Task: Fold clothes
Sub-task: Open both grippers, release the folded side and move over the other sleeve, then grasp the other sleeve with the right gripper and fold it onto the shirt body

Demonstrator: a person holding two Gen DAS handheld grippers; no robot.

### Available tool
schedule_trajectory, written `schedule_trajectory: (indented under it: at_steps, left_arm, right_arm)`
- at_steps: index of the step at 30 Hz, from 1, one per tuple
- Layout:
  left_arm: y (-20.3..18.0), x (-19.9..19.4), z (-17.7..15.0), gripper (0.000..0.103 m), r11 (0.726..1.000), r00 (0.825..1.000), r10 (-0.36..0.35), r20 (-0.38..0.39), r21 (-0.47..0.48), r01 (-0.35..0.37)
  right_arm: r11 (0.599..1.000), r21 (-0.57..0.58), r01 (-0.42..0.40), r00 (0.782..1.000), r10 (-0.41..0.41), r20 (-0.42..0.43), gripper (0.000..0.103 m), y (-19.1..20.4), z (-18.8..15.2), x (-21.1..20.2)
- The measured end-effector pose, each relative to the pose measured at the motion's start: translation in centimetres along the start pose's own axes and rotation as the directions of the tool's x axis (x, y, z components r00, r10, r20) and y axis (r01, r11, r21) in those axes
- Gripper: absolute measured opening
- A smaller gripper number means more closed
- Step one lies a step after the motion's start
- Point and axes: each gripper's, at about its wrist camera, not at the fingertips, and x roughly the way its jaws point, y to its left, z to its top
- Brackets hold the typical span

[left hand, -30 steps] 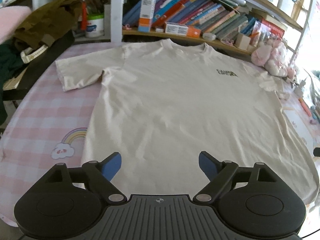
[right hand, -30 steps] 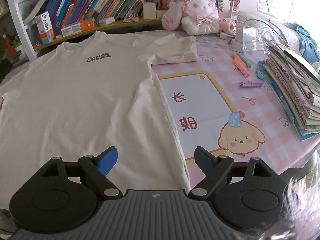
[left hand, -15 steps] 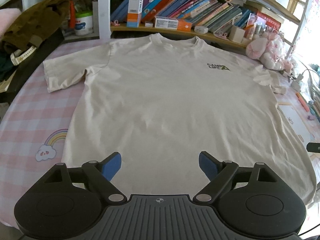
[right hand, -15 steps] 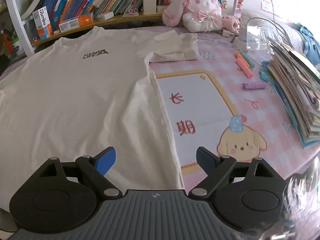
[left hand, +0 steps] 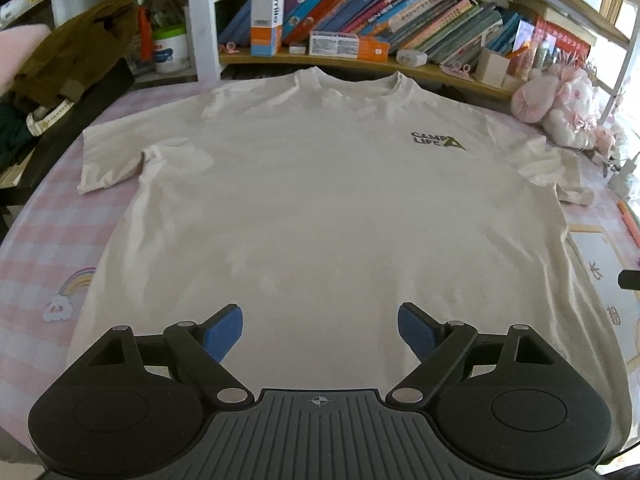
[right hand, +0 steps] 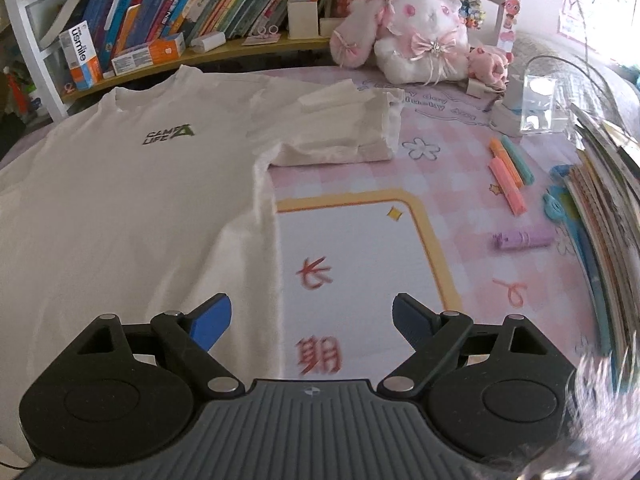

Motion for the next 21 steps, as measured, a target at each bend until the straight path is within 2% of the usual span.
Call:
schedule_trajectory:
  at_steps: [7,14,21]
  left_arm:
    - [-4.3,0.9,0.6,0.087,0.998,0.999,0.042,-0.013,0.05,-0.042]
    - [-7.1,1.2,1.1,0.087,0.994,0.998,0.066,-0.021,0.083,-0.064]
    - [-7.7,1.3,0.8,0.087,0.992,0.992,0.109,-0.058,0.077,-0.104]
  right_arm:
    - [0.999,0.014,-0.052,0.998,0.052,-0.017,0.087,-3.5,1.9,2.5]
    - [0.987,0.054,-0.148,0.989,0.148,0.014,0.084,-6.7,4.1,4.7]
    - [0.965,0.164,-0.204,0.979,0.203,0.024,0.071,-9.4,6.6,7.0]
